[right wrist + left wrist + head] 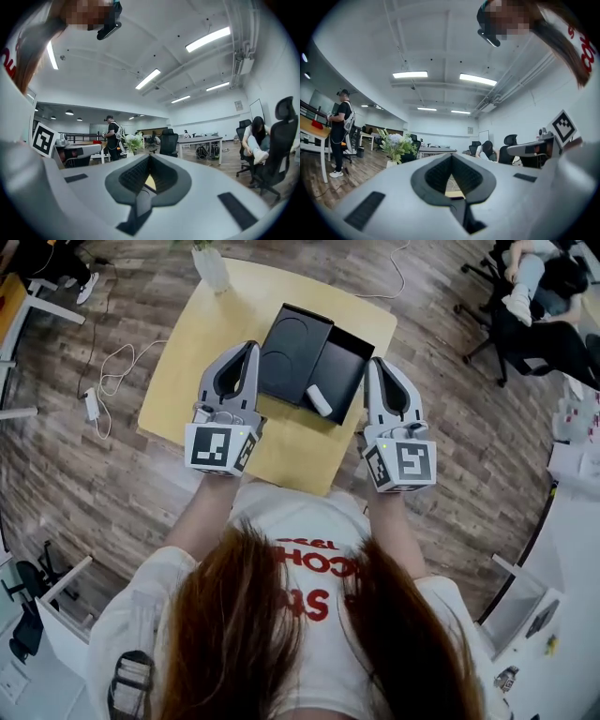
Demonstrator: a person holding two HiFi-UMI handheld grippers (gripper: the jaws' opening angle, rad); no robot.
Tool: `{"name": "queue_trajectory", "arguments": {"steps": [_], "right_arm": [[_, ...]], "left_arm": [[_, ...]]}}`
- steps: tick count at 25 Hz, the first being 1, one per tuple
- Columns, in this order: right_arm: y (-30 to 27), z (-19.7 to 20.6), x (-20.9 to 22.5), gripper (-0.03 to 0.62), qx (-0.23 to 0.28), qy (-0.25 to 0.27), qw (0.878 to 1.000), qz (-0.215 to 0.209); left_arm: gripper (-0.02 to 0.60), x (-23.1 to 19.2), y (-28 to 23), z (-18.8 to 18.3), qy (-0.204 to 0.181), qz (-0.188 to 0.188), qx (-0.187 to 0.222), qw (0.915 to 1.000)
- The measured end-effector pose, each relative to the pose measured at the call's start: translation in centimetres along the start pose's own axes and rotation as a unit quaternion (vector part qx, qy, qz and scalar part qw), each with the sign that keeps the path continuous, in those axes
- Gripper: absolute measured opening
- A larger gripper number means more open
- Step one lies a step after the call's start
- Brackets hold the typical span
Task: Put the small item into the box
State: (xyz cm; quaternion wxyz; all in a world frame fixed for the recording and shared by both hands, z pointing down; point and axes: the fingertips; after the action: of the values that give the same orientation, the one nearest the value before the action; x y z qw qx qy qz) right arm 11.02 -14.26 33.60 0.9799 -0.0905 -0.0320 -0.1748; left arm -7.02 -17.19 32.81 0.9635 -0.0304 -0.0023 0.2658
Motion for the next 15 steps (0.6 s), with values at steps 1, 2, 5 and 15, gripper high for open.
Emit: {"name": "queue_trajectory", "arguments": {"steps": [1, 2, 5, 15], "right_arm": [[0.1, -0.4, 0.0, 0.006, 0.004, 0.001, 1.000, 0.001], [0.2, -0.8, 0.0, 0.006, 0.008, 0.003, 1.000, 0.001], [0.6, -1.5, 0.0, 0.005, 0.017, 0.007, 1.000, 0.000], [1.4, -2.8, -0.5, 0.006, 0.031, 0.016, 0.999, -0.003]], "left_arm": [[0.006, 0.0, 0.1, -0.3, -0.001, -0.002, 0.003, 1.0000], [0.006, 0.0, 0.2, -0.5, -0.002, -0.004, 0.006, 1.0000], [0.006, 0.4, 0.3, -1.2, -0.003, 0.002, 0.013, 0.9999], [0.006, 1.1, 1.0, -2.4, -0.009, 0.010, 0.023, 0.9996]]}}
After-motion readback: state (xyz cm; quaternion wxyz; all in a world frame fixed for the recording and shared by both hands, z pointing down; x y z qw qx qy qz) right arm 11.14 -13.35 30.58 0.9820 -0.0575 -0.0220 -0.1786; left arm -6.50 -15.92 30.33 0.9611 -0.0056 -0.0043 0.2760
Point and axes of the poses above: the fingertips, and each gripper's own axes: y backward along the fingers, x to its right, z out of its underside, and after that the axes turned 5 degrees about -x, right-handed
